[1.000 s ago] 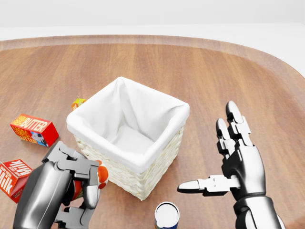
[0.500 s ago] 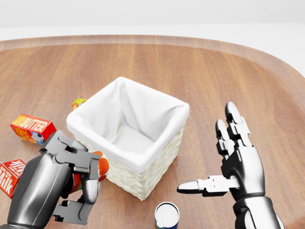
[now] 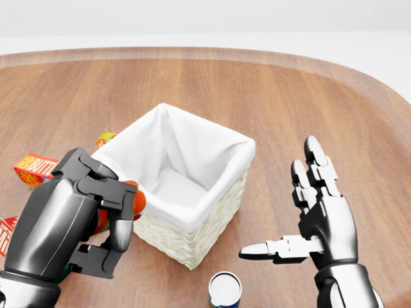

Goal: Pick up the tomato sauce, and put it in the basket.

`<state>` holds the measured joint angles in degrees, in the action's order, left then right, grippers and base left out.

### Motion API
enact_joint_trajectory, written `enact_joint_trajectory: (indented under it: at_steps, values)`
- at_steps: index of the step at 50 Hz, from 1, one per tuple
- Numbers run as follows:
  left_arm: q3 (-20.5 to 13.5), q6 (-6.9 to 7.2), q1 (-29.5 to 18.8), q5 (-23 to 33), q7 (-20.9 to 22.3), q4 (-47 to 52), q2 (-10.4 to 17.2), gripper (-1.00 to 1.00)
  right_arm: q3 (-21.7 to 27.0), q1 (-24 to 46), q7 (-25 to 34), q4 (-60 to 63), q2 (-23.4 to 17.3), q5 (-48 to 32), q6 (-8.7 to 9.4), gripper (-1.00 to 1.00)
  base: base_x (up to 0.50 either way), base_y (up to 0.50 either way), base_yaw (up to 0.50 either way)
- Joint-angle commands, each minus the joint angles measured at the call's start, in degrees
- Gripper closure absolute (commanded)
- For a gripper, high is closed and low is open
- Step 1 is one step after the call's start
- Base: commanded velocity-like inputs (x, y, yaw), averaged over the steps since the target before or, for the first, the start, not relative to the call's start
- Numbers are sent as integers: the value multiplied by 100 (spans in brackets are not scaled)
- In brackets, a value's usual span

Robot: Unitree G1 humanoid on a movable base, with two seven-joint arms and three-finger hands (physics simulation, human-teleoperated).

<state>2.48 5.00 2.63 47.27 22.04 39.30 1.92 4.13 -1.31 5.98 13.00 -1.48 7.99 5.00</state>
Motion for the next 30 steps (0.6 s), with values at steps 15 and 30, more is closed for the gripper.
enact_joint_trajectory:
  at_steps: [15, 30]
  values:
    - [-209, 0, -1301, -191, 153, -1019, 124, 100, 22, 34, -7, 28, -12, 33, 0, -100, 0, 0, 0]
    - [-385, 0, -2118, -468, 12, -2050, 422, 100, 22, 51, -15, -6, -10, 30, 0, -100, 0, 0, 0]
